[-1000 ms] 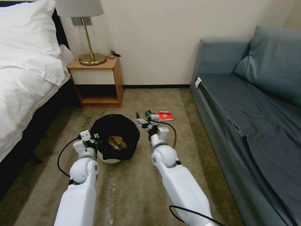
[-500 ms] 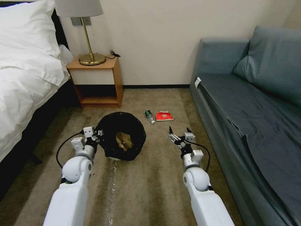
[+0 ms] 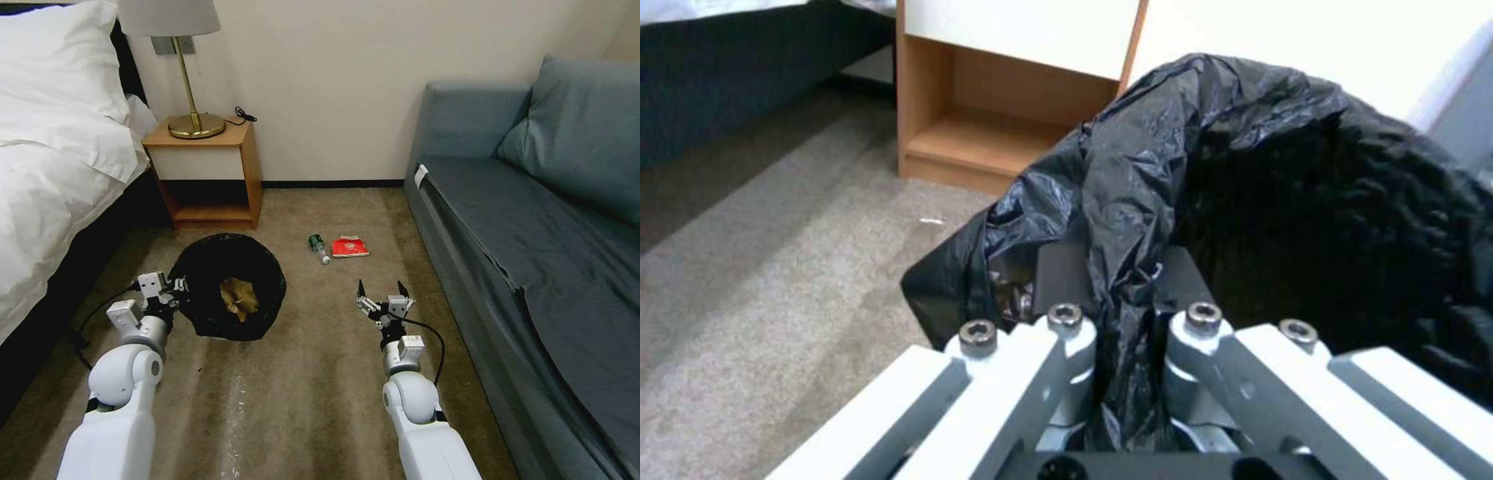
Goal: Pick up the trash bin, then pick up the garbage on the floor and place it into the trash bin.
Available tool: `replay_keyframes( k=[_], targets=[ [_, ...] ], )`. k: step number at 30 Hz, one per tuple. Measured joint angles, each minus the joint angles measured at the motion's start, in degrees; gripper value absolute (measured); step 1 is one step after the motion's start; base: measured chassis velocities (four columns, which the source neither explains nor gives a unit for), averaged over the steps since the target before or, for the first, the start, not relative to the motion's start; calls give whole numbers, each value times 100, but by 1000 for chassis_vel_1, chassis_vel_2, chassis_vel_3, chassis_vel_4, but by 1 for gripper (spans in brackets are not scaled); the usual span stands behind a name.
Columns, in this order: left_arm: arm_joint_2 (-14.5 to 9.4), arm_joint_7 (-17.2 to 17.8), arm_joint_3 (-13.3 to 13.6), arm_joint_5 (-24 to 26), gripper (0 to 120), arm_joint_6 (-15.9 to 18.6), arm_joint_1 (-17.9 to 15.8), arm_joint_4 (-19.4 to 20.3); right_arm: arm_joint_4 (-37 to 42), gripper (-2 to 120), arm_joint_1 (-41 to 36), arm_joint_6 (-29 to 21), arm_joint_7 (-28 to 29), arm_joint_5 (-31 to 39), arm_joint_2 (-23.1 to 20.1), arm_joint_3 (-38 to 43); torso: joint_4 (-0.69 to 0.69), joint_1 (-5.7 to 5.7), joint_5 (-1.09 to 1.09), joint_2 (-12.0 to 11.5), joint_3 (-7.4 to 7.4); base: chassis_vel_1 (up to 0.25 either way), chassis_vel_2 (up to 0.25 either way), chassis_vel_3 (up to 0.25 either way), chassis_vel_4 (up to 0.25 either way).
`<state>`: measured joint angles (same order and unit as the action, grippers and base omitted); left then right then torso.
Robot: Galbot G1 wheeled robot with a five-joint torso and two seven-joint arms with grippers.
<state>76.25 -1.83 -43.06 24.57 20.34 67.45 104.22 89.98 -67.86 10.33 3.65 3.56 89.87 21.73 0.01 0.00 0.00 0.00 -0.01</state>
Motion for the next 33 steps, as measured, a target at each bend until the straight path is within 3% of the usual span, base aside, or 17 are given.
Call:
replay_keyframes(
  k=[22,33],
  targets=[
    [129,60,-7,-36,4,-29,51,-64,-60,100,34,125,-94,119,37,24,-1,0,0,0,0,0,0,0,0],
    [147,67,12,-65,4,-36,5,-117,-145,100,123,125,-99,126,46,17,-2,0,0,-1,1,-100,102,105,-105]
  ],
)
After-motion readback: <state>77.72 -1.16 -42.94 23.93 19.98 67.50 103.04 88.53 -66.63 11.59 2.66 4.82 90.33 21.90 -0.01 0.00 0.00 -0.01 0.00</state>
